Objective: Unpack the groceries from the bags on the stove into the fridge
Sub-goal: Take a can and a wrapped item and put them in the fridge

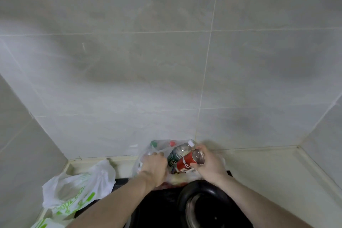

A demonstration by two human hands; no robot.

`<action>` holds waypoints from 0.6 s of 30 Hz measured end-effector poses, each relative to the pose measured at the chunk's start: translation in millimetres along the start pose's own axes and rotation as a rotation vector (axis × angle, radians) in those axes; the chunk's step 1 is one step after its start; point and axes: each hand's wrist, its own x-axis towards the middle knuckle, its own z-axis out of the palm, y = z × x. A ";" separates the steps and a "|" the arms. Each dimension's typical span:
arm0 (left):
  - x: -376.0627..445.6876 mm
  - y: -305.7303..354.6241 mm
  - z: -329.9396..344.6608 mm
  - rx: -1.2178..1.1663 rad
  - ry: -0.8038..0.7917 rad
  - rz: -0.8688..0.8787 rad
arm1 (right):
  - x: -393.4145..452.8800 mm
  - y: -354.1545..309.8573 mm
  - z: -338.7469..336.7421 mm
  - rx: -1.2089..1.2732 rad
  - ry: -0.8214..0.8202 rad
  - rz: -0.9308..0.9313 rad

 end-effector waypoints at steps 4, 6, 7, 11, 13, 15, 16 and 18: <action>11.4 22.7 -3.9 -0.033 0.060 0.109 | -31.9 28.0 -43.8 0.034 0.088 0.067; 21.4 36.6 -2.3 -0.044 0.088 0.202 | -47.3 44.3 -55.2 0.024 0.115 0.124; 26.7 43.8 0.7 -0.028 0.073 0.241 | -54.7 52.8 -59.0 0.010 0.122 0.148; 46.4 71.2 19.6 0.175 0.041 0.271 | -82.0 87.2 -63.6 -0.028 0.103 0.235; 54.4 79.7 29.8 0.281 0.066 0.320 | -93.4 102.6 -62.2 -0.042 0.081 0.278; 53.9 84.5 30.1 0.265 0.001 0.310 | -99.9 115.2 -62.2 -0.048 0.076 0.324; 53.1 85.8 31.2 0.218 -0.041 0.265 | -100.9 119.7 -63.5 -0.043 0.087 0.341; 49.5 85.0 33.5 0.135 -0.122 0.172 | -100.7 126.5 -65.9 -0.035 0.103 0.356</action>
